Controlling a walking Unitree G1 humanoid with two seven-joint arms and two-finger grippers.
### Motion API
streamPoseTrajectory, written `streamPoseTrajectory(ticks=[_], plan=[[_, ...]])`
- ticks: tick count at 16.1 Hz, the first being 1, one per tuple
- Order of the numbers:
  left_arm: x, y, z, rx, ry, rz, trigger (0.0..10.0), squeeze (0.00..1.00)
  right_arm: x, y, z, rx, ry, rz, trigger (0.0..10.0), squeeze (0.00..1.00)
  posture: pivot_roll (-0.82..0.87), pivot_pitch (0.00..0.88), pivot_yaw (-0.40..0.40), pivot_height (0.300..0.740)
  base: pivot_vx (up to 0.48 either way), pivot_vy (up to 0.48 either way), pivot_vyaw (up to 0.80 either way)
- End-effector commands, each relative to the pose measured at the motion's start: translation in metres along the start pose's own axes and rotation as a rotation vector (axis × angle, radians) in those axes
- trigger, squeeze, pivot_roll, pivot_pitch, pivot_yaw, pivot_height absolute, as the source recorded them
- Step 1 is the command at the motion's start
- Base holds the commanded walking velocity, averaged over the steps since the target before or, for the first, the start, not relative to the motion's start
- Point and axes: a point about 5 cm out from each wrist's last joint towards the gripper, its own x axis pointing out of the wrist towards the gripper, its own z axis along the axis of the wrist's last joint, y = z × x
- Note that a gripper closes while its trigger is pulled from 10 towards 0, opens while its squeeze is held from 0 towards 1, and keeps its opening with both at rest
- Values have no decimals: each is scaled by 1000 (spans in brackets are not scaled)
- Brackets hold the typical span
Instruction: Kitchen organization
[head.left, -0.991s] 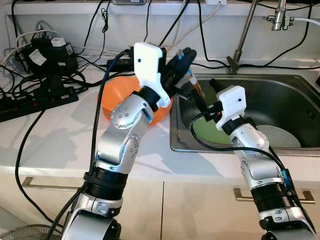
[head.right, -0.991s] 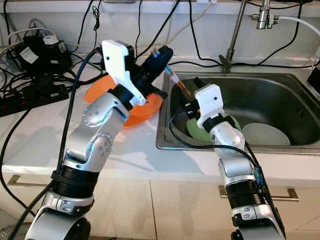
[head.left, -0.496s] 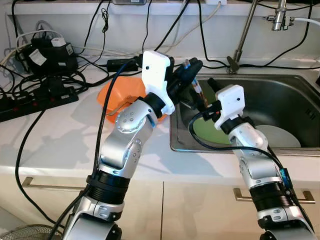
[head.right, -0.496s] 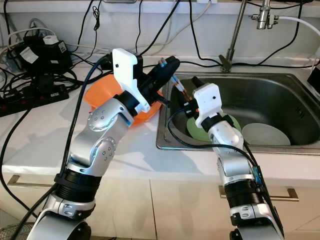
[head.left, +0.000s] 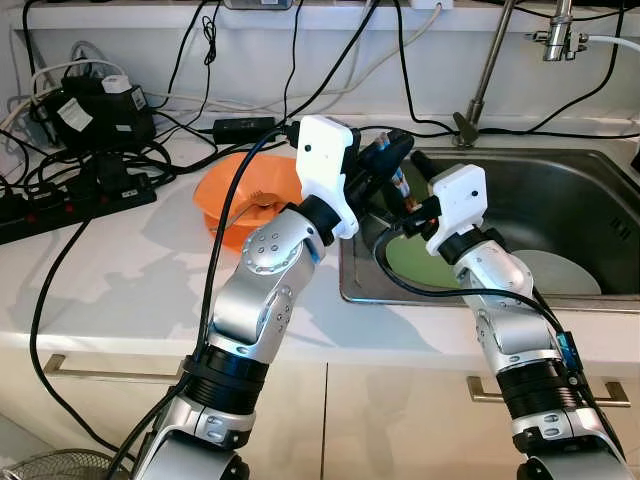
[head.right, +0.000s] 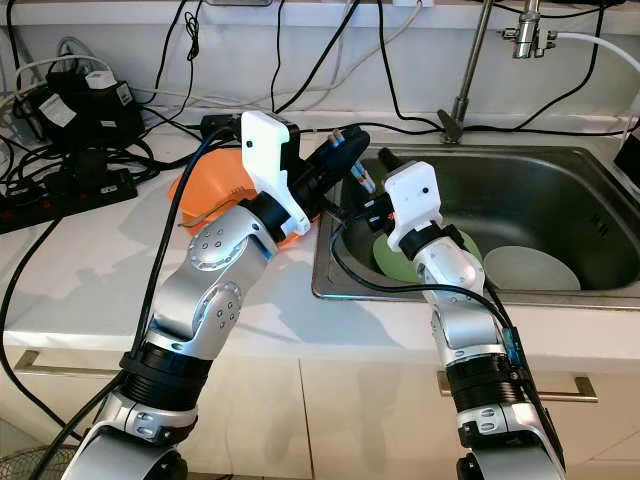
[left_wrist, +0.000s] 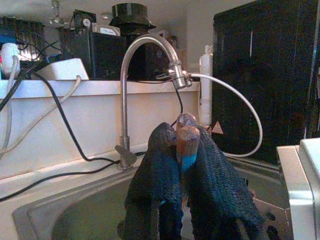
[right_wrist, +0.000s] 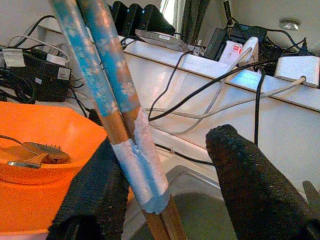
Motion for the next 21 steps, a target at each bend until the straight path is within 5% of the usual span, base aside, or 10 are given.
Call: streamPoseTrajectory(ticks=[1, 8, 9, 21], plan=[[-3, 5, -7, 9, 39, 18, 10000, 0, 3, -5, 8, -5, -34, -11, 0, 0, 15, 0, 25, 740, 0, 0, 0], [-3, 8, -7, 27, 36, 50, 10000, 0, 2, -4, 5, -9, -17, 2, 0, 0, 15, 0, 22, 740, 0, 0, 0], [-3, 10, -7, 35, 35, 62, 10000, 1000, 2, -4, 5, -8, -17, 2, 0, 0, 17, 0, 23, 740, 0, 0, 0], [0, 18, -12, 75, 43, 93, 10000, 1000, 10, -14, 7, -30, -24, -21, 0, 0, -8, 0, 23, 740, 0, 0, 0]])
